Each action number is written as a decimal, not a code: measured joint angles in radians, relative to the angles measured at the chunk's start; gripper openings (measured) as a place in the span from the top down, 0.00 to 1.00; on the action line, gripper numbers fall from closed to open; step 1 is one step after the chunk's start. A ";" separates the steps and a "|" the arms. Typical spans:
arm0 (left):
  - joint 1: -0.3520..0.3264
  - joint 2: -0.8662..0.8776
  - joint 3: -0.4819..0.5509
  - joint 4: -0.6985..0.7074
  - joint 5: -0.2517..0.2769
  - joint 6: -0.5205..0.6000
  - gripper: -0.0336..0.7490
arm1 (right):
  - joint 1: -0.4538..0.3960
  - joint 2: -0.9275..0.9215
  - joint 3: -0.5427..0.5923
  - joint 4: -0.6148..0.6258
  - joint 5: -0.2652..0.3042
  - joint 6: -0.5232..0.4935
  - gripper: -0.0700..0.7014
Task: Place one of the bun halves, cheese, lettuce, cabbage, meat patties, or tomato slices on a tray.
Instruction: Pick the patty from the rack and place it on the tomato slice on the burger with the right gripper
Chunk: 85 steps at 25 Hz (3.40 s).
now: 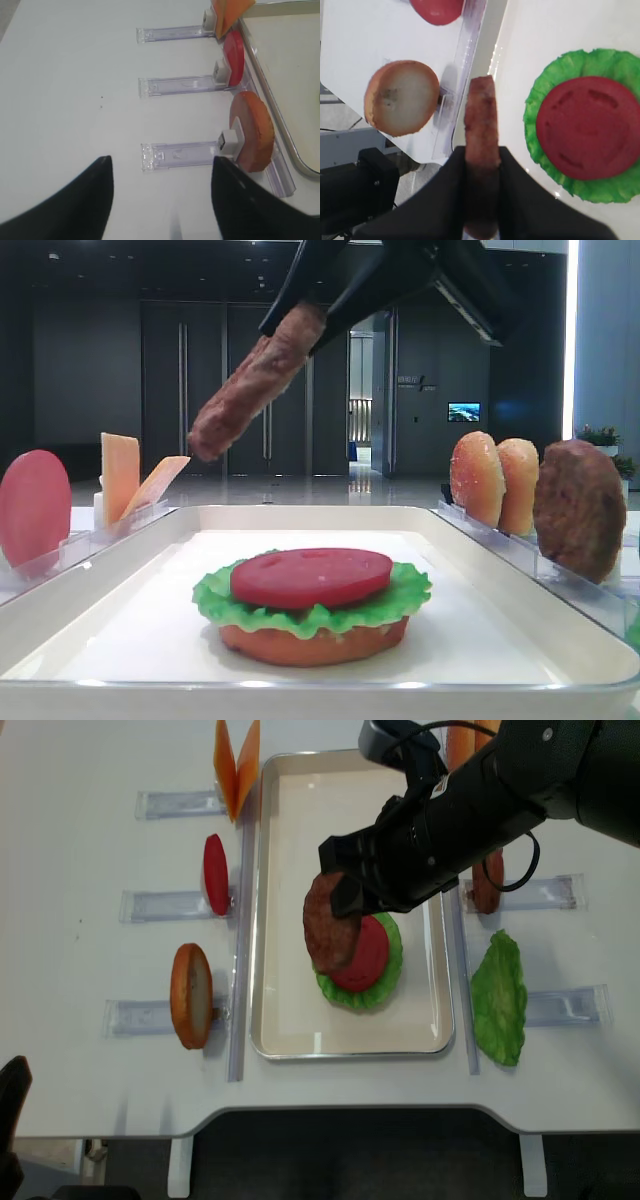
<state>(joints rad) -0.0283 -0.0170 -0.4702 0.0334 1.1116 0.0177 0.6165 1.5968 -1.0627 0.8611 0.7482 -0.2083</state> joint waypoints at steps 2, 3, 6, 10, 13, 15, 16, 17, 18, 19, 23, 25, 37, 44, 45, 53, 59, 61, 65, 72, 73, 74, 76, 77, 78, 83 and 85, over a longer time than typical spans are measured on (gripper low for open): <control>0.000 0.000 0.000 0.000 0.000 0.000 0.36 | -0.020 0.000 0.000 0.026 0.001 -0.030 0.76; 0.000 0.000 0.000 0.000 0.000 0.000 0.36 | -0.024 0.000 0.000 0.033 0.002 -0.044 0.76; 0.000 0.000 0.000 0.000 0.000 0.000 0.36 | -0.032 0.013 0.000 0.071 0.014 -0.085 0.76; 0.000 0.000 0.000 0.000 0.000 0.000 0.36 | -0.032 0.080 0.001 0.164 0.022 -0.181 0.76; 0.000 0.000 0.000 0.000 0.000 0.000 0.36 | -0.032 0.120 0.008 0.186 0.030 -0.226 0.76; 0.000 0.000 0.000 0.000 0.000 0.000 0.36 | -0.036 0.133 0.017 0.188 0.033 -0.242 0.76; 0.000 0.000 0.000 0.000 0.000 0.000 0.36 | -0.041 0.135 0.023 0.188 0.037 -0.255 0.76; 0.000 0.000 0.000 0.000 0.000 0.000 0.36 | -0.048 0.137 0.029 0.190 0.037 -0.266 0.76; 0.000 0.000 0.000 0.000 0.000 0.000 0.36 | -0.057 0.137 0.038 0.196 0.038 -0.276 0.76; 0.000 0.000 0.000 0.000 0.000 0.000 0.36 | -0.068 0.137 0.048 0.203 0.039 -0.285 0.76; 0.000 0.000 0.000 0.000 0.000 0.000 0.36 | -0.102 0.138 0.075 0.240 0.046 -0.344 0.76; 0.000 0.000 0.000 0.000 0.000 0.000 0.36 | -0.107 0.138 0.076 0.254 0.052 -0.365 0.76; 0.000 0.000 0.000 0.000 0.000 0.000 0.36 | -0.141 0.138 0.077 0.267 0.067 -0.408 0.76; 0.000 0.000 0.000 0.000 0.000 0.000 0.36 | -0.148 0.154 0.077 0.276 0.084 -0.413 0.76; 0.000 0.000 0.000 0.000 0.000 0.000 0.36 | -0.148 0.164 0.077 0.280 0.089 -0.416 0.76; 0.000 0.000 0.000 0.000 0.000 0.000 0.36 | -0.148 0.189 0.077 0.293 0.096 -0.448 0.76; 0.000 0.000 0.000 0.000 0.000 0.000 0.36 | -0.149 0.189 0.077 0.296 0.093 -0.451 0.76; 0.000 0.000 0.000 0.000 0.000 0.000 0.36 | -0.149 0.189 0.077 0.297 0.092 -0.451 0.76; 0.000 0.000 0.000 0.000 0.000 0.000 0.36 | -0.149 0.189 0.077 0.296 0.088 -0.451 0.76; 0.000 0.000 0.000 0.000 0.000 0.000 0.36 | -0.149 0.189 0.077 0.293 0.086 -0.451 0.76; 0.000 0.000 0.000 0.000 0.000 0.000 0.36 | -0.149 0.189 0.077 0.292 0.086 -0.451 0.76; 0.000 0.000 0.000 0.000 0.000 0.000 0.36 | -0.149 0.189 0.077 0.291 0.086 -0.451 0.76; 0.000 0.000 0.000 0.000 0.000 0.000 0.36 | -0.149 0.189 0.077 0.289 0.085 -0.451 0.76; 0.000 0.000 0.000 0.000 0.000 0.000 0.36 | -0.149 0.189 0.077 0.289 0.085 -0.451 0.76; 0.000 0.000 0.000 0.000 0.000 0.000 0.36 | -0.149 0.189 0.077 0.289 0.085 -0.451 0.76; 0.000 0.000 0.000 0.000 0.000 0.000 0.36 | -0.149 0.189 0.077 0.289 0.082 -0.451 0.75; 0.000 0.000 0.000 0.000 0.000 0.000 0.36 | -0.149 0.189 0.077 0.289 0.081 -0.451 0.74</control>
<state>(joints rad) -0.0283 -0.0170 -0.4702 0.0334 1.1116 0.0177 0.4678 1.7860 -0.9856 1.1506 0.8292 -0.6596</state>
